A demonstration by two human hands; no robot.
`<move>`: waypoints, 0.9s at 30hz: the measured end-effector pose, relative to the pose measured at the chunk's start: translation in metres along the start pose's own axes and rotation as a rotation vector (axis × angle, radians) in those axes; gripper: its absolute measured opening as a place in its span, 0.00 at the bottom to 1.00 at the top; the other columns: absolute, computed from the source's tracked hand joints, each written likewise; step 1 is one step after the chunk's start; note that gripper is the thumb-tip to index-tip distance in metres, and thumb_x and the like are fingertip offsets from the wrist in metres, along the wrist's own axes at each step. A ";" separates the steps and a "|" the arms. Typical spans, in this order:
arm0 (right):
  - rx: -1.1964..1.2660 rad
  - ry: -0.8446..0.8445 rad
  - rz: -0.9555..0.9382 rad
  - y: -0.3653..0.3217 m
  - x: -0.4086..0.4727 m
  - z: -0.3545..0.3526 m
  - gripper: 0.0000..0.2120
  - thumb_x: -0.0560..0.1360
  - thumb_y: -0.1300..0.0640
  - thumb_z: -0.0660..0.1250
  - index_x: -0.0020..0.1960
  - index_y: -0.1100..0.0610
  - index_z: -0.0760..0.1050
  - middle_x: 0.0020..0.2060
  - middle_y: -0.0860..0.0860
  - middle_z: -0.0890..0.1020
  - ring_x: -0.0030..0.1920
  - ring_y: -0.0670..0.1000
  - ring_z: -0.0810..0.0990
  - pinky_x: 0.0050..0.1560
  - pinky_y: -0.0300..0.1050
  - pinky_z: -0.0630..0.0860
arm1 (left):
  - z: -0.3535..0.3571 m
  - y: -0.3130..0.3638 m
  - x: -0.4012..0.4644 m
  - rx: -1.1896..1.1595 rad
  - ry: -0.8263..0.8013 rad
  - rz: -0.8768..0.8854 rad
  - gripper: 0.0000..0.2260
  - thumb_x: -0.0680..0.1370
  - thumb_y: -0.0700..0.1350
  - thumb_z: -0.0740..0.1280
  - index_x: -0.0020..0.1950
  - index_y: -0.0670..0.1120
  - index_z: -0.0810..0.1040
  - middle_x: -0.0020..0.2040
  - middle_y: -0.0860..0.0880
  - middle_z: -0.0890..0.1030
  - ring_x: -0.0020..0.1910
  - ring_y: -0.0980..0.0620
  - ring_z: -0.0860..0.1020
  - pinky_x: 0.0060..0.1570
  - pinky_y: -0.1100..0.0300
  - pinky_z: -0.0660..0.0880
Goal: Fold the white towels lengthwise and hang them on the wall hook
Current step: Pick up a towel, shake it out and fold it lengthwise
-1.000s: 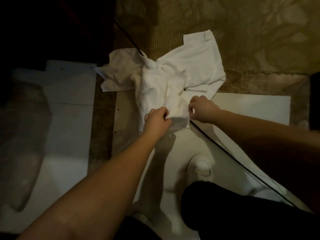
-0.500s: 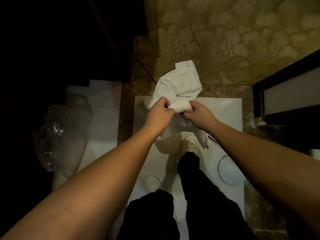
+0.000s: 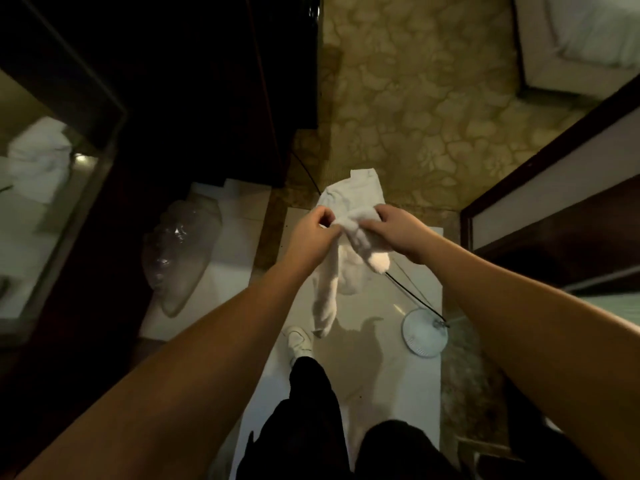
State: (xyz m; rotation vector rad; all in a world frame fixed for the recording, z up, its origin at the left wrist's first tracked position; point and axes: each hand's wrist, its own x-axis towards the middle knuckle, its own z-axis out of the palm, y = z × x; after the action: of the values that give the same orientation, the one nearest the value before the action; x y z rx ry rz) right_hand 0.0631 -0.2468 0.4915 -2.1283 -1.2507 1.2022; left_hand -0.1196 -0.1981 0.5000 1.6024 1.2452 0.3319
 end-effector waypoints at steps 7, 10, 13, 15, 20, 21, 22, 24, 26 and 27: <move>0.088 -0.187 -0.096 -0.009 -0.132 -0.023 0.16 0.73 0.42 0.74 0.55 0.50 0.81 0.51 0.54 0.85 0.51 0.53 0.84 0.53 0.51 0.82 | 0.003 0.026 -0.132 0.080 0.184 0.065 0.04 0.77 0.48 0.68 0.46 0.49 0.75 0.39 0.53 0.77 0.39 0.54 0.76 0.36 0.60 0.68; -0.008 -0.314 -0.062 -0.007 -0.194 -0.033 0.18 0.72 0.46 0.77 0.58 0.51 0.80 0.51 0.52 0.85 0.51 0.51 0.84 0.51 0.47 0.81 | -0.002 0.044 -0.195 0.093 0.292 0.113 0.05 0.76 0.48 0.68 0.46 0.46 0.76 0.37 0.53 0.76 0.36 0.57 0.73 0.37 0.58 0.69; -0.082 -0.358 -0.064 -0.018 -0.251 -0.041 0.13 0.75 0.52 0.75 0.57 0.54 0.80 0.49 0.54 0.85 0.45 0.49 0.84 0.46 0.43 0.81 | -0.012 0.063 -0.258 0.074 0.353 0.130 0.05 0.76 0.45 0.68 0.47 0.44 0.76 0.37 0.52 0.75 0.39 0.53 0.73 0.43 0.54 0.72; -0.039 -0.327 -0.079 -0.034 -0.288 -0.043 0.10 0.76 0.53 0.73 0.56 0.53 0.80 0.49 0.54 0.84 0.45 0.49 0.84 0.42 0.41 0.80 | -0.024 0.075 -0.297 0.057 0.382 0.138 0.03 0.76 0.44 0.67 0.45 0.46 0.75 0.38 0.51 0.75 0.39 0.52 0.73 0.44 0.54 0.72; 0.134 -0.116 -0.313 -0.089 -0.379 -0.032 0.09 0.79 0.53 0.69 0.58 0.50 0.78 0.52 0.52 0.83 0.48 0.50 0.83 0.37 0.39 0.79 | -0.047 0.085 -0.386 -0.079 0.468 0.117 0.06 0.73 0.40 0.67 0.40 0.48 0.70 0.37 0.49 0.74 0.35 0.52 0.71 0.38 0.55 0.70; 0.194 -0.089 -0.359 -0.100 -0.398 -0.025 0.06 0.78 0.53 0.70 0.55 0.48 0.79 0.50 0.52 0.84 0.46 0.49 0.85 0.36 0.40 0.80 | -0.050 0.085 -0.404 -0.096 0.491 0.122 0.06 0.72 0.39 0.67 0.40 0.47 0.70 0.36 0.49 0.73 0.35 0.52 0.70 0.37 0.56 0.70; 0.241 -0.074 -0.399 -0.109 -0.417 -0.017 0.04 0.78 0.53 0.71 0.52 0.47 0.80 0.48 0.50 0.85 0.45 0.48 0.86 0.37 0.40 0.80 | -0.053 0.083 -0.422 -0.099 0.508 0.126 0.06 0.73 0.39 0.66 0.41 0.47 0.70 0.36 0.49 0.73 0.34 0.52 0.70 0.37 0.56 0.69; 0.305 -0.041 -0.448 -0.124 -0.450 0.004 0.05 0.78 0.52 0.71 0.53 0.48 0.80 0.49 0.50 0.86 0.47 0.49 0.86 0.40 0.41 0.80 | -0.056 0.077 -0.457 -0.055 0.522 0.126 0.05 0.75 0.40 0.67 0.41 0.46 0.71 0.35 0.48 0.74 0.35 0.51 0.72 0.38 0.56 0.70; 0.358 -0.010 -0.480 -0.137 -0.482 0.033 0.10 0.79 0.52 0.70 0.60 0.51 0.79 0.53 0.52 0.85 0.52 0.52 0.85 0.38 0.39 0.79 | -0.057 0.067 -0.498 -0.027 0.508 0.120 0.06 0.77 0.45 0.68 0.43 0.43 0.76 0.39 0.46 0.80 0.39 0.48 0.78 0.43 0.52 0.75; 0.371 0.000 -0.498 -0.143 -0.499 0.050 0.13 0.80 0.53 0.69 0.63 0.53 0.78 0.55 0.52 0.83 0.55 0.53 0.83 0.37 0.37 0.78 | -0.057 0.060 -0.521 -0.019 0.501 0.129 0.07 0.79 0.47 0.67 0.46 0.43 0.78 0.42 0.46 0.82 0.42 0.48 0.80 0.46 0.50 0.76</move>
State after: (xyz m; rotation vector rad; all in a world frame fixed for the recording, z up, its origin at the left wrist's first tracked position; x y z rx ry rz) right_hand -0.1668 -0.5995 0.7996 -1.4425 -1.3295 1.1022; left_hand -0.3479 -0.5975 0.7572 1.6406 1.5031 0.8650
